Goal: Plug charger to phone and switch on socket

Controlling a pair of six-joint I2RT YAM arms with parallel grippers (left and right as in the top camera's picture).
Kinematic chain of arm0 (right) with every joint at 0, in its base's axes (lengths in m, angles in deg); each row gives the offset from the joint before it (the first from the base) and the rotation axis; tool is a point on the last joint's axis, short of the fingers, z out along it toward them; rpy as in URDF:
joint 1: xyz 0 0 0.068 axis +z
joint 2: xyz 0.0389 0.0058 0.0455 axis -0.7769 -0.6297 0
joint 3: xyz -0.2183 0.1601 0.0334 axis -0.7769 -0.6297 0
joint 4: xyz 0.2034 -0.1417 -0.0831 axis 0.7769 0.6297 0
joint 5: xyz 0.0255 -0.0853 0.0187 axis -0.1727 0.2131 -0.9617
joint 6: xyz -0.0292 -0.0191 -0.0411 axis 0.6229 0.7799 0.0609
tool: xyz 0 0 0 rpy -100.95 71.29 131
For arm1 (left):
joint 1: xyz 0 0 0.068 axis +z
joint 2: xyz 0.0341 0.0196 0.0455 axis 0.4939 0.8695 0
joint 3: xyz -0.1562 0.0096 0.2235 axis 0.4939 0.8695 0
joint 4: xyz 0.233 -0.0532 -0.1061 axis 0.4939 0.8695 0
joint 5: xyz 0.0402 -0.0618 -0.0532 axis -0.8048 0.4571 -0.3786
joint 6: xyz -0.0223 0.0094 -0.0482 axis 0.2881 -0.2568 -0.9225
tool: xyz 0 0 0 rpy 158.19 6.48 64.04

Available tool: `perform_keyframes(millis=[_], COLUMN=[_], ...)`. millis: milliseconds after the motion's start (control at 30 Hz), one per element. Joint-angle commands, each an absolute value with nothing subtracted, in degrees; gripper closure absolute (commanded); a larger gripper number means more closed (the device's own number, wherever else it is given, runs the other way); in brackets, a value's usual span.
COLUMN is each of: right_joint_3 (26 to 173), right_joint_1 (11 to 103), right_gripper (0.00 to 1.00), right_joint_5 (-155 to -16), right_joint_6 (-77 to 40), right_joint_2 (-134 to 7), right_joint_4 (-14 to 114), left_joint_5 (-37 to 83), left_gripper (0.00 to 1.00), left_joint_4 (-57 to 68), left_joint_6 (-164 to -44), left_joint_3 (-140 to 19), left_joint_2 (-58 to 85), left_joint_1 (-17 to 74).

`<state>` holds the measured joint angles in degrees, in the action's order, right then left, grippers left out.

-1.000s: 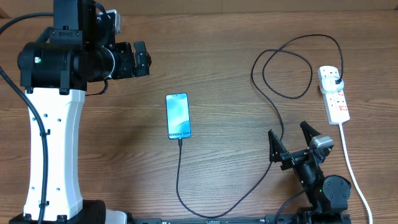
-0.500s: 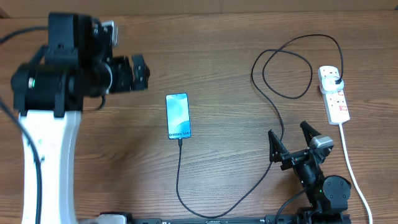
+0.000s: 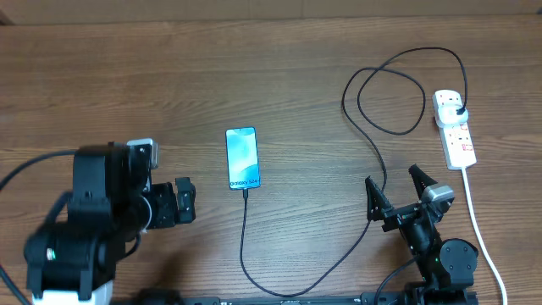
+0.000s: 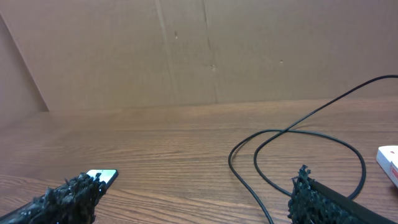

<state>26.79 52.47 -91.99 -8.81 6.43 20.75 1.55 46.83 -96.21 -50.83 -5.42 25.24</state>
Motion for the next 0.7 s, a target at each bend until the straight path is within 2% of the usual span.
perform_keyframes(millis=[0,500,667], right_joint_3=[26.20,26.20,26.20], right_joint_1=[52.23,52.23,52.23], right_gripper=[0.00,0.00,0.00], right_joint_5=[-92.28,-92.30,-92.30], right_joint_6=[-8.77,-8.74,-8.74], right_joint_2=[7.11,7.11,7.11], right_joint_4=[20.35,20.35,20.38], left_joint_5=[-0.94,-2.16,-2.29], left_gripper=[0.00,0.00,0.00], left_joint_4=[42.30,4.75,-3.80], left_joint_6=[-95.95,-95.95,-95.97], left_joint_3=[-44.84,-16.36,-9.13], left_joint_2=[-10.87,-31.94,-37.66], left_joint_1=[25.54,25.54,25.54])
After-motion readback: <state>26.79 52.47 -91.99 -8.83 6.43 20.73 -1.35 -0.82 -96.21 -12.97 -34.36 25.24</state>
